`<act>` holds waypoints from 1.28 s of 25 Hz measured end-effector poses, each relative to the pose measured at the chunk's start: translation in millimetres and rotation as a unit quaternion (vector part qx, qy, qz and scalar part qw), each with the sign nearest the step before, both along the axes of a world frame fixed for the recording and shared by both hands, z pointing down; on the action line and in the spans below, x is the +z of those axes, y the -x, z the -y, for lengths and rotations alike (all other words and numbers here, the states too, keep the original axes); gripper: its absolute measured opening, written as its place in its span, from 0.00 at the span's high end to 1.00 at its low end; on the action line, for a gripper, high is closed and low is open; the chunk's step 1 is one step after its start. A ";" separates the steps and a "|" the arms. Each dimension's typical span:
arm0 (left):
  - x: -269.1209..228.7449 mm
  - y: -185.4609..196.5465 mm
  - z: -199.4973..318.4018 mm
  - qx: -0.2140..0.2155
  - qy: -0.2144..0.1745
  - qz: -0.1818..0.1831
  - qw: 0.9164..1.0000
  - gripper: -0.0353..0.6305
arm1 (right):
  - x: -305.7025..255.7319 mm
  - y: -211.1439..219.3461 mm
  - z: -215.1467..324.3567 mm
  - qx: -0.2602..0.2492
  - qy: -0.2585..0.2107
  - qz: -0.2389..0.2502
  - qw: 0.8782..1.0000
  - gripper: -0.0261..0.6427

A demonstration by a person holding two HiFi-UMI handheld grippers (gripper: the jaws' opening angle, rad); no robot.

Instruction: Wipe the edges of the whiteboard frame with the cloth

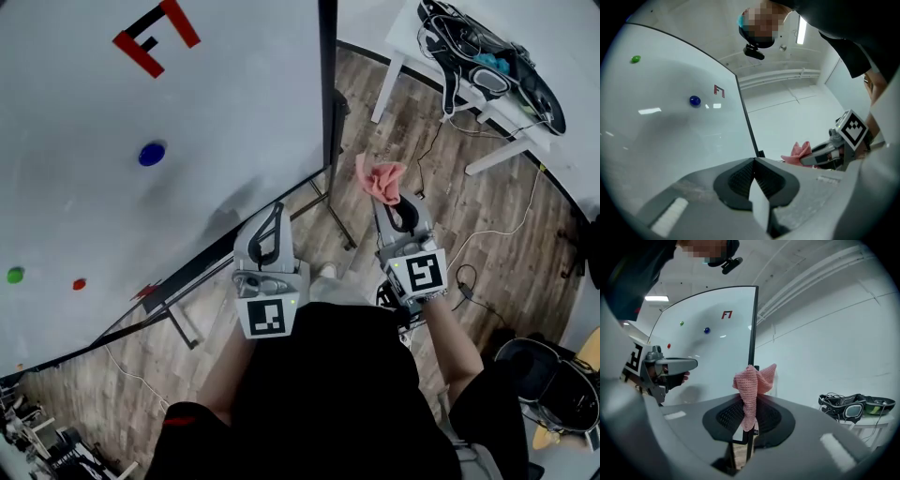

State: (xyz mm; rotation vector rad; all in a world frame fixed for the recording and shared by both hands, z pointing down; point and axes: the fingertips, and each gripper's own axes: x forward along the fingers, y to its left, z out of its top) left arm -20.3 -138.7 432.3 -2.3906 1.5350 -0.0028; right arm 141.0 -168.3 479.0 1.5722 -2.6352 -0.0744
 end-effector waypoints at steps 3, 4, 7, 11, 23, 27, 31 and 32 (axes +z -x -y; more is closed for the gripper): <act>-7.1 3.9 -3.3 0.000 -0.004 -0.004 1.000 0.94 | -16.9 2.9 -5.9 -0.005 -0.002 0.018 1.000 0.89; -8.5 5.2 -3.8 0.000 -0.003 -0.005 1.000 0.95 | -22.9 4.1 -7.9 -0.006 -0.003 0.025 1.000 0.89; -13.9 7.9 -5.5 0.004 -0.003 -0.008 1.000 0.94 | -39.8 10.3 -14.1 -0.007 -0.006 0.041 0.999 0.89; -24.1 10.0 -9.9 0.005 -0.013 -0.012 1.000 0.95 | -58.3 21.6 -23.9 -0.012 -0.017 0.052 0.998 0.89; -40.3 20.3 -16.5 0.000 -0.009 -0.044 0.999 0.95 | -89.1 53.1 -51.4 -0.033 -0.044 0.071 0.996 0.89; -42.7 21.4 -18.0 -0.002 -0.007 -0.052 0.999 0.94 | -89.7 66.7 -57.2 -0.046 -0.052 0.060 0.996 0.89; -41.4 17.5 -20.6 0.005 -0.004 -0.053 0.999 0.94 | -83.3 72.6 -59.9 -0.041 -0.037 0.066 0.996 0.89; -40.9 17.6 -20.8 0.006 -0.004 -0.053 0.999 0.95 | -82.6 74.5 -59.8 -0.041 -0.037 0.067 0.996 0.89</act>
